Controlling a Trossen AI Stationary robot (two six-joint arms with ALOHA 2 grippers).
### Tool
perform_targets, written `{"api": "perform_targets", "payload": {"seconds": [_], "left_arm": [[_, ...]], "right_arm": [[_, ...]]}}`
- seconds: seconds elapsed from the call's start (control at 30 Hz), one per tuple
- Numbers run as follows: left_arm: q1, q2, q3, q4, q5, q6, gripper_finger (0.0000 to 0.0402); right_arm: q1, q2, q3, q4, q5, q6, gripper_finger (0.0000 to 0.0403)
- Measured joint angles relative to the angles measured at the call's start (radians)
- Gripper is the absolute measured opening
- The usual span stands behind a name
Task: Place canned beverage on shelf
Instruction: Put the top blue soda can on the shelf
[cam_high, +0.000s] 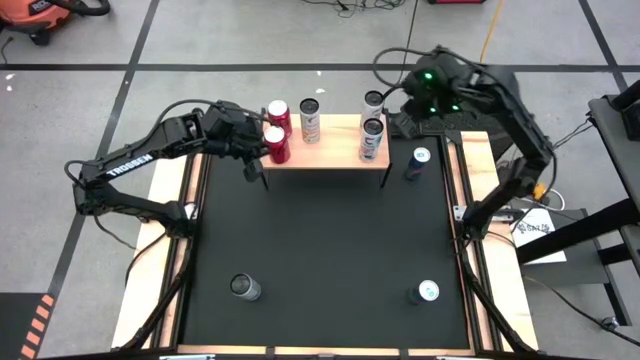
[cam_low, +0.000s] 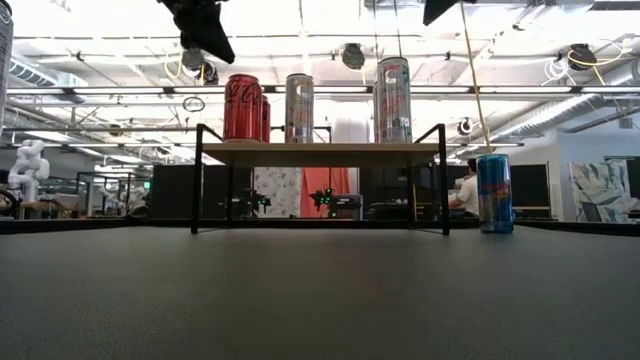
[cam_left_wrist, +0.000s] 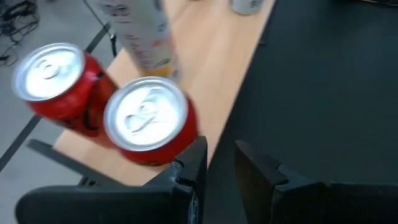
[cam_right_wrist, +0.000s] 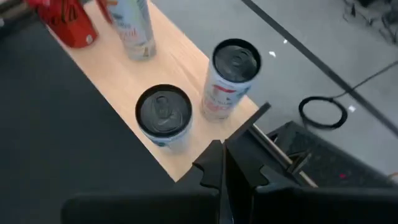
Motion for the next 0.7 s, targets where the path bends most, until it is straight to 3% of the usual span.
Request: {"api": "perform_targets", "payload": {"seconds": [0.23,0.7], "left_arm": [[-0.094,0.008,0.000,0.008,0.001,-0.051,0.0081],[-0.210,0.011,0.000,0.008,0.002,-0.102,0.0081]], "right_arm": [[0.003,-0.033,0.000,-0.019,-0.001,0.111,0.0000],[0.003,-0.034,0.000,-0.018,0.000,0.169,0.0000]]}}
